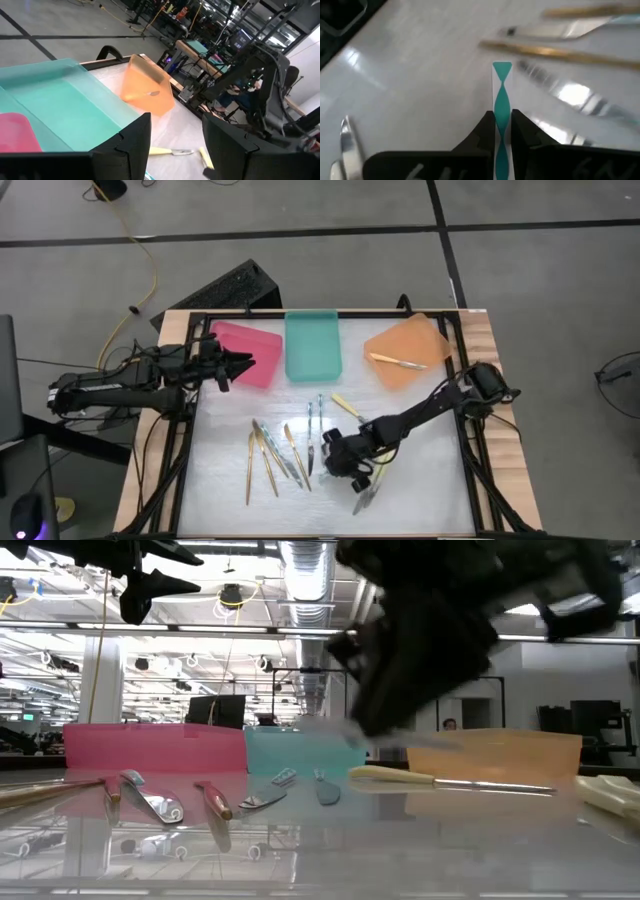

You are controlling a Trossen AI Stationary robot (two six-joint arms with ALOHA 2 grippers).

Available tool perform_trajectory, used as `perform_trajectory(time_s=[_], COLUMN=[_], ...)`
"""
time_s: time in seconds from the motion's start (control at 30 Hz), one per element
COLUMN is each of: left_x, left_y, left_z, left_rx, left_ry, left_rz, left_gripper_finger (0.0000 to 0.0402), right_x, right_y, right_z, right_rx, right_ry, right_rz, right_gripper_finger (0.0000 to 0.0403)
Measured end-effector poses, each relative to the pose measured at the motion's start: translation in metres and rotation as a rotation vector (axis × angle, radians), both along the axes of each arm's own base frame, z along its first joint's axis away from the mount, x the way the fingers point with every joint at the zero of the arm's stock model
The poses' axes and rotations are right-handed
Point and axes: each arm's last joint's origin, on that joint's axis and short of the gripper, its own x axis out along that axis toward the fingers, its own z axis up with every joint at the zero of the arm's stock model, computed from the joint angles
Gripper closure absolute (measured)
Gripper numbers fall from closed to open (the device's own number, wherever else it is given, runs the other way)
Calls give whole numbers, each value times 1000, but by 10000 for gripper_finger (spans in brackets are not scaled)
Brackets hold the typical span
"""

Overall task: Sort silverware by color (type)
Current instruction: Put the white and blue knife into the green bin

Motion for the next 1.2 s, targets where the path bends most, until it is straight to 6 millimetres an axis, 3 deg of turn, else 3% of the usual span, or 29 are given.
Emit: perform_trajectory(time_s=[0.2,0.6,0.9,1.1,1.2], left_x=[0,0,0,0,0], left_y=[0,0,0,0,0], left_z=[0,0,0,0,0], left_rx=[-19,-36,-36,-36,-50], left_ry=[-7,-13,-13,-12,-18], left_rz=[7,9,11,12,15], left_gripper_finger=[237,237,237,237,237], right_x=[3,12,22,31,47], right_y=[-25,-106,-173,-224,-246], right_z=[38,105,121,115,110], right_rx=[42,137,217,229,215], right_ry=[-111,-499,-748,-754,-733], right_rz=[-197,-816,-1072,-1216,-1234], right_gripper_finger=[366,365,365,365,365])
